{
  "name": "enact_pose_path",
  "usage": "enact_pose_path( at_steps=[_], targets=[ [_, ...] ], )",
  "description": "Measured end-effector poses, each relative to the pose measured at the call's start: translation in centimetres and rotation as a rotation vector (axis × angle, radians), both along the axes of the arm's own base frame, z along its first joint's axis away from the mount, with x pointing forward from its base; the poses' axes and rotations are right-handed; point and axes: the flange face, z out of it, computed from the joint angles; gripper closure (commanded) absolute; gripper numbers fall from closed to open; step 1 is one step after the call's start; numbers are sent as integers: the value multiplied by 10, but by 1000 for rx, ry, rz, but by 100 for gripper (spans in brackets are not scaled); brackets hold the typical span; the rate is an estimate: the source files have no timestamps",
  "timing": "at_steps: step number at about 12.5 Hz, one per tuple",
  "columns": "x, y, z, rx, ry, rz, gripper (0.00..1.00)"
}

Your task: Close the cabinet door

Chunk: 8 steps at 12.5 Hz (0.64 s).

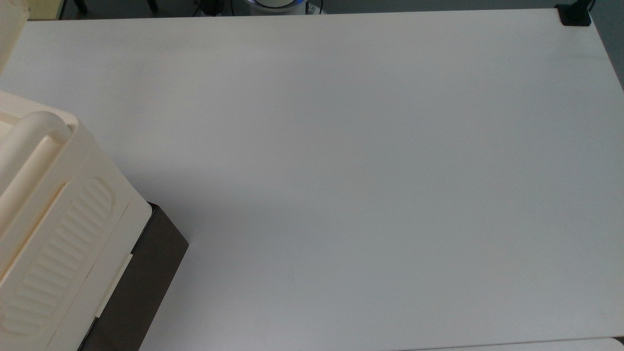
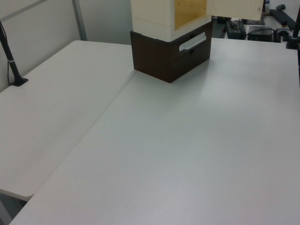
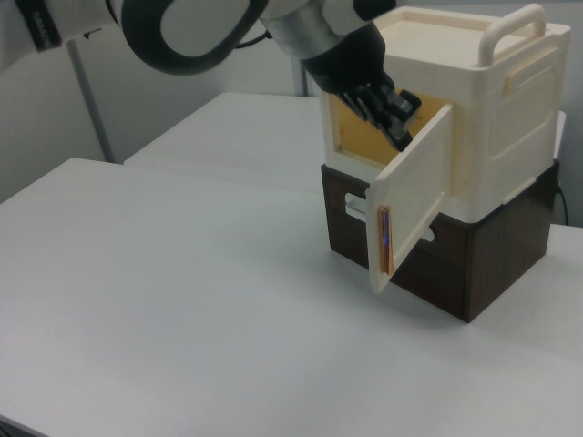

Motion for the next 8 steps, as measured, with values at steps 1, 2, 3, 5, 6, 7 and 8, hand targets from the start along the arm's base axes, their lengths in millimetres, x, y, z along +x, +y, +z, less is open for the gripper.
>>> enact_pose_path(
  at_steps=[1,2,3,5,6,7,8],
  targets=[
    [2,-2,-4,-3,11,7,100],
    [4,-4,-11,-7,27,13,100],
    [7,-8,-21,-15,56,24,100],
    [10,-11,-32,-29,91,27,100],
    [12,-12,-39,-36,114,28,100],
    [14,-13,-43,-36,123,28,100],
    [16,-13,-46,-34,130,29,100]
  ],
)
